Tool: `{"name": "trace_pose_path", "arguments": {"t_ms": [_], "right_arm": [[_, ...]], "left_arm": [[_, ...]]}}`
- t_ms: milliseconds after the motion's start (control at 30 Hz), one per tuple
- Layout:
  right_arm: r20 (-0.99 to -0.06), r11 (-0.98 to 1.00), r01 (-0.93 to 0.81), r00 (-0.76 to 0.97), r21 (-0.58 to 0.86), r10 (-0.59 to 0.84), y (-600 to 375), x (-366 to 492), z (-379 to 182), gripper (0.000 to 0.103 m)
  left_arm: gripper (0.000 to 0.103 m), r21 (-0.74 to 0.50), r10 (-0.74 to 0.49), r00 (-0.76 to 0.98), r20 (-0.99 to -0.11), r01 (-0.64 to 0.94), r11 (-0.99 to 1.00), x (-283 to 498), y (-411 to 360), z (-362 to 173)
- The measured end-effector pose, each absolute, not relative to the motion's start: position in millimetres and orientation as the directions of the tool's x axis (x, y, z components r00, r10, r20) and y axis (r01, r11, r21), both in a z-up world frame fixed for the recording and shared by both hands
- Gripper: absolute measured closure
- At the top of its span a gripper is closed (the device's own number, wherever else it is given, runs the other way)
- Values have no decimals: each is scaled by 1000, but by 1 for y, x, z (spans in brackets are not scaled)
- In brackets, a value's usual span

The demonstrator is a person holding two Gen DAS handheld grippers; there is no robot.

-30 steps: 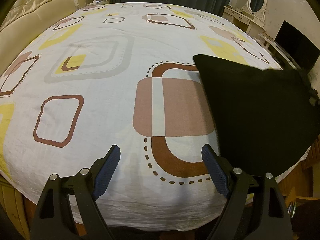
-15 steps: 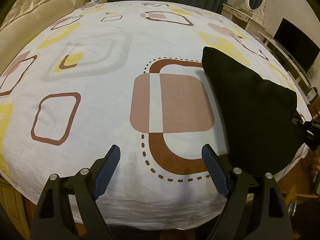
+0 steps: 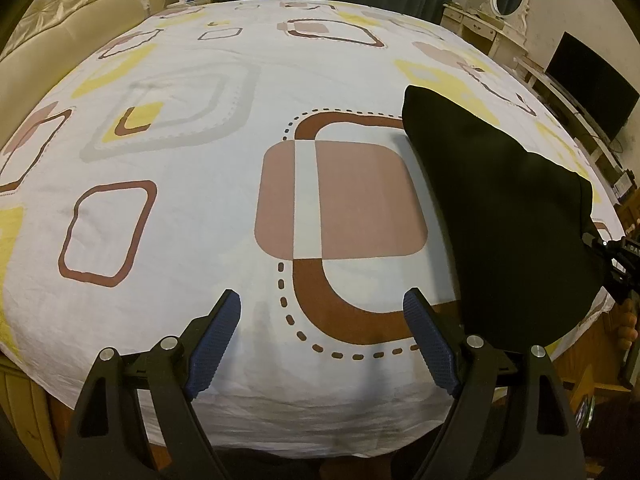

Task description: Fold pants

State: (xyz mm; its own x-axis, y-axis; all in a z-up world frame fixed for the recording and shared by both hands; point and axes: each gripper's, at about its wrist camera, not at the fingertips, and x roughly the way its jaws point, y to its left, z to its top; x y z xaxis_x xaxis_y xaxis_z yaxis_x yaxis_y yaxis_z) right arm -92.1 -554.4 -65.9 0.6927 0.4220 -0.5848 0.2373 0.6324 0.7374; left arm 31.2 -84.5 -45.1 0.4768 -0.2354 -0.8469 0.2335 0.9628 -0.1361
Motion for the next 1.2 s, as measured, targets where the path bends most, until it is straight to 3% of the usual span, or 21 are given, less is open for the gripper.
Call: {"name": "trace_pose_path", "arguments": {"t_ms": [367, 600, 633, 667, 700, 800, 900, 1200], "right_arm": [[-622, 683, 249, 688, 686, 374, -561, -103, -58, 90], [-670, 734, 283, 679, 617, 301, -566, -111, -47, 85], [-682, 730, 314, 677, 607, 276, -570, -115, -46, 77], [-706, 727, 362, 669, 583, 234, -575, -119, -46, 60], [-707, 717, 380, 672, 584, 220, -579, -123, -47, 56], [-637, 622, 369, 717, 690, 282, -594, -136, -53, 56], [-557, 535, 318, 742, 782, 373, -597, -141, -60, 44], [-511, 484, 267, 705, 833, 492, -584, -129, -81, 36]], "left_arm": [[21, -212, -316, 440, -841, 270, 939, 28, -91, -46], [21, -335, -423, 387, -819, 277, 901, 27, -90, -45], [21, -357, -442, 377, -814, 276, 892, 27, -89, -44], [21, -376, -458, 369, -809, 275, 885, 28, -89, -44], [21, -402, -480, 358, -801, 273, 874, 28, -88, -43], [21, -448, -523, 342, -781, 278, 850, 29, -89, -42], [21, -494, -568, 310, -762, 287, 820, 30, -93, -43], [21, -660, -696, 195, -691, 220, 718, 40, -109, -68]]}}
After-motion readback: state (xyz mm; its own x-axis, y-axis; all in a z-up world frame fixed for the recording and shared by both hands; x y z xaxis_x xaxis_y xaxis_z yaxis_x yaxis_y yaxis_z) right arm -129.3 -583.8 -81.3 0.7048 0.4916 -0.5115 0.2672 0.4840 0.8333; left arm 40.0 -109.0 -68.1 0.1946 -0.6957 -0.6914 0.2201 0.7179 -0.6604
